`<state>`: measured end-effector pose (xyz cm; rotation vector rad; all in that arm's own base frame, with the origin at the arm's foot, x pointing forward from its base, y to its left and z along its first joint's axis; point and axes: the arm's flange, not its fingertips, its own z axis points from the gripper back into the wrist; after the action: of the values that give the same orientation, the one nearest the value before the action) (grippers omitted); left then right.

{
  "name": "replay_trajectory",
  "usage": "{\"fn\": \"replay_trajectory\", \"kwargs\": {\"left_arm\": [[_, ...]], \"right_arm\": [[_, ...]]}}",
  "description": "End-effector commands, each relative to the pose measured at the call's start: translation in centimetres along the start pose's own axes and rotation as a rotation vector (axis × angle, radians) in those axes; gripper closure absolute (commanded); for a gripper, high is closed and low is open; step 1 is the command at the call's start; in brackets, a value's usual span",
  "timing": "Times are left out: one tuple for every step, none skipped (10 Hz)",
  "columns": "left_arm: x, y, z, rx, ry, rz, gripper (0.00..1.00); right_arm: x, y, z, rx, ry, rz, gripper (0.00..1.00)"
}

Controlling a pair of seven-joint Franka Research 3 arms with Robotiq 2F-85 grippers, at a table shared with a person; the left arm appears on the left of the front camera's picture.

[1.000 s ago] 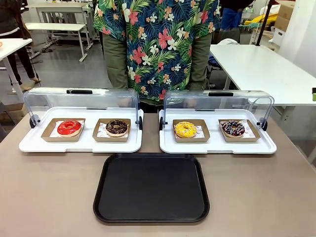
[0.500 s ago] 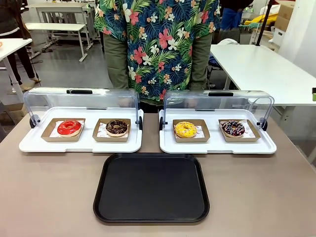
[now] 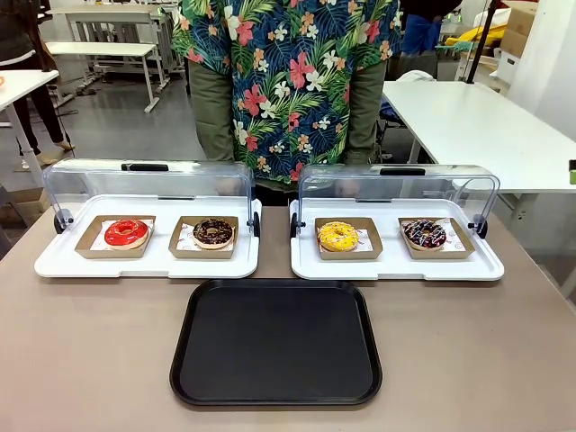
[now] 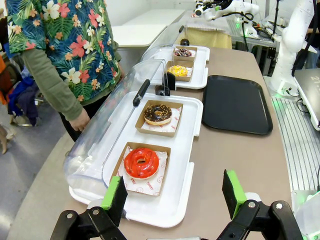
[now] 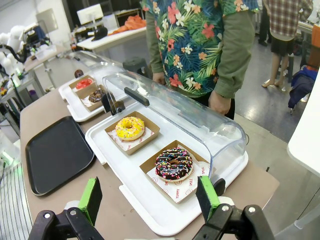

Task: Move the second donut from the left to the tray.
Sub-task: Pick up the Paper togo box containing the Donut indicated by the person and place it on the Handle tray.

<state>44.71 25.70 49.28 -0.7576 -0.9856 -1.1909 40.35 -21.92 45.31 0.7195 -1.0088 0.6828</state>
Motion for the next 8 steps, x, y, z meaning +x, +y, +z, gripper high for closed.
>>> {"fn": "replay_trajectory", "kwargs": {"left_arm": [[0.23, -0.58, -0.22, 0.008, 0.012, 0.015, 0.0], [0.23, -0.58, -0.22, 0.008, 0.012, 0.015, 0.0], [0.23, -0.58, -0.22, 0.008, 0.012, 0.015, 0.0], [0.23, -0.58, -0.22, 0.008, 0.012, 0.015, 0.0], [0.23, -0.58, -0.22, 0.008, 0.012, 0.015, 0.0], [0.23, -0.58, -0.22, 0.008, 0.012, 0.015, 0.0], [0.23, -0.58, -0.22, 0.008, 0.012, 0.015, 0.0], [0.23, -0.58, -0.22, 0.008, 0.012, 0.015, 0.0]], "right_arm": [[0.27, 0.08, -0.01, 0.001, -0.006, -0.003, 0.0], [0.27, 0.08, -0.01, 0.001, -0.006, -0.003, 0.0], [0.27, 0.08, -0.01, 0.001, -0.006, -0.003, 0.0], [0.27, 0.08, -0.01, 0.001, -0.006, -0.003, 0.0], [0.27, 0.08, -0.01, 0.001, -0.006, -0.003, 0.0], [0.27, 0.08, -0.01, 0.001, -0.006, -0.003, 0.0], [0.27, 0.08, -0.01, 0.001, -0.006, -0.003, 0.0], [0.27, 0.08, -0.01, 0.001, -0.006, -0.003, 0.0]]}}
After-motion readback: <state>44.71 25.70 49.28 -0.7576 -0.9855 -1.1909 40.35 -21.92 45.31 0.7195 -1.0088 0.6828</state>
